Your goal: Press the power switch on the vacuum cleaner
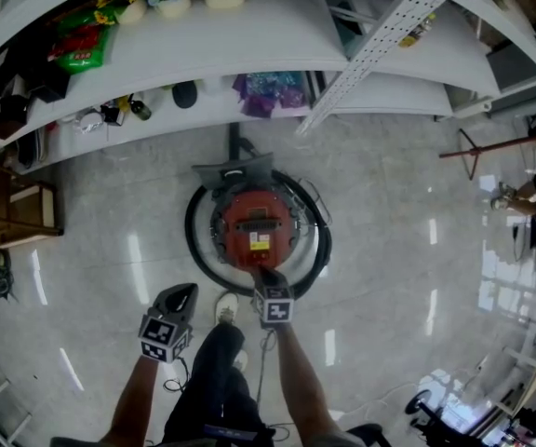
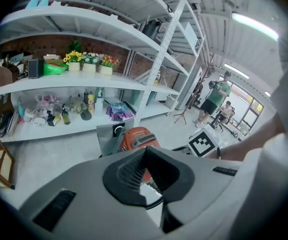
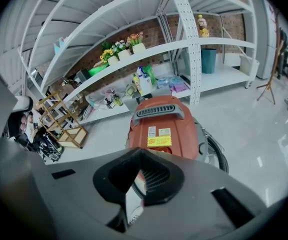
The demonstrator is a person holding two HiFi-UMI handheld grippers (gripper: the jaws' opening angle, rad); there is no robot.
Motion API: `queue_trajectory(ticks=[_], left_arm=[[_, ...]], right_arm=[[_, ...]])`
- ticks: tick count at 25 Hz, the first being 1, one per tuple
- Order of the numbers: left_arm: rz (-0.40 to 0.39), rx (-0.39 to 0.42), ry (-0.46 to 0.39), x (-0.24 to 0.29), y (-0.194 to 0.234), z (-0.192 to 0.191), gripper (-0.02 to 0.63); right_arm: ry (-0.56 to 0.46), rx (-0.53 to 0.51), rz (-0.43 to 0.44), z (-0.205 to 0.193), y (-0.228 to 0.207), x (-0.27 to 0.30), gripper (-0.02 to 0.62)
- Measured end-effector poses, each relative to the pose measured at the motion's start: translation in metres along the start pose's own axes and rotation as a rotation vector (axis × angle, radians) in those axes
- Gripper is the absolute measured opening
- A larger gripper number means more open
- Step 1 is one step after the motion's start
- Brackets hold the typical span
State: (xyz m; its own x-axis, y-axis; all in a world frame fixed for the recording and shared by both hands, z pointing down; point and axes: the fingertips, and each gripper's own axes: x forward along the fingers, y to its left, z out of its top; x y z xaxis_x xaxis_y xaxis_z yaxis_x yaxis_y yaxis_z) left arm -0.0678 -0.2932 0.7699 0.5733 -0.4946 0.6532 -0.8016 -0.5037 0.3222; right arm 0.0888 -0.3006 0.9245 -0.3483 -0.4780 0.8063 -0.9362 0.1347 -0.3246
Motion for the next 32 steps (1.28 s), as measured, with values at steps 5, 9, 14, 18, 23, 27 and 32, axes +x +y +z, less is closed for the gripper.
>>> queue_trajectory(ticks=[5,9,14,18,23,27,32], left_arm=[[-0.003,0.024,-0.026,-0.018,-0.013,0.010,0.008],[-0.002,0.044,-0.053,-0.033,-0.027,0.022,0.008],[-0.005,0.066,-0.090,-0.053,-0.049,0.035,0.008],[-0.008,0.090,-0.123,-0.071,-0.065,0.046,0.008],[-0.010,0.115,-0.164,-0.094,-0.087,0.057,0.008],[-0.007,0.138,-0.191,-0.108,-0.104,0.066,0.008],[-0.002,0.158,-0.226,-0.130,-0.121,0.077,0.008]], right_arm=[[-0.051,-0.026,-0.028,0.009,0.000,-0.031,0.012],[-0.113,-0.048,-0.036,0.020,0.005,-0.060,0.012],[-0.162,-0.035,-0.020,0.033,0.023,-0.109,0.012],[-0.219,-0.029,-0.015,0.036,0.034,-0.145,0.012],[-0.317,-0.056,-0.033,0.047,0.043,-0.196,0.012],[-0.384,-0.077,-0.036,0.059,0.048,-0.233,0.012],[-0.445,-0.100,-0.049,0.070,0.057,-0.278,0.012]])
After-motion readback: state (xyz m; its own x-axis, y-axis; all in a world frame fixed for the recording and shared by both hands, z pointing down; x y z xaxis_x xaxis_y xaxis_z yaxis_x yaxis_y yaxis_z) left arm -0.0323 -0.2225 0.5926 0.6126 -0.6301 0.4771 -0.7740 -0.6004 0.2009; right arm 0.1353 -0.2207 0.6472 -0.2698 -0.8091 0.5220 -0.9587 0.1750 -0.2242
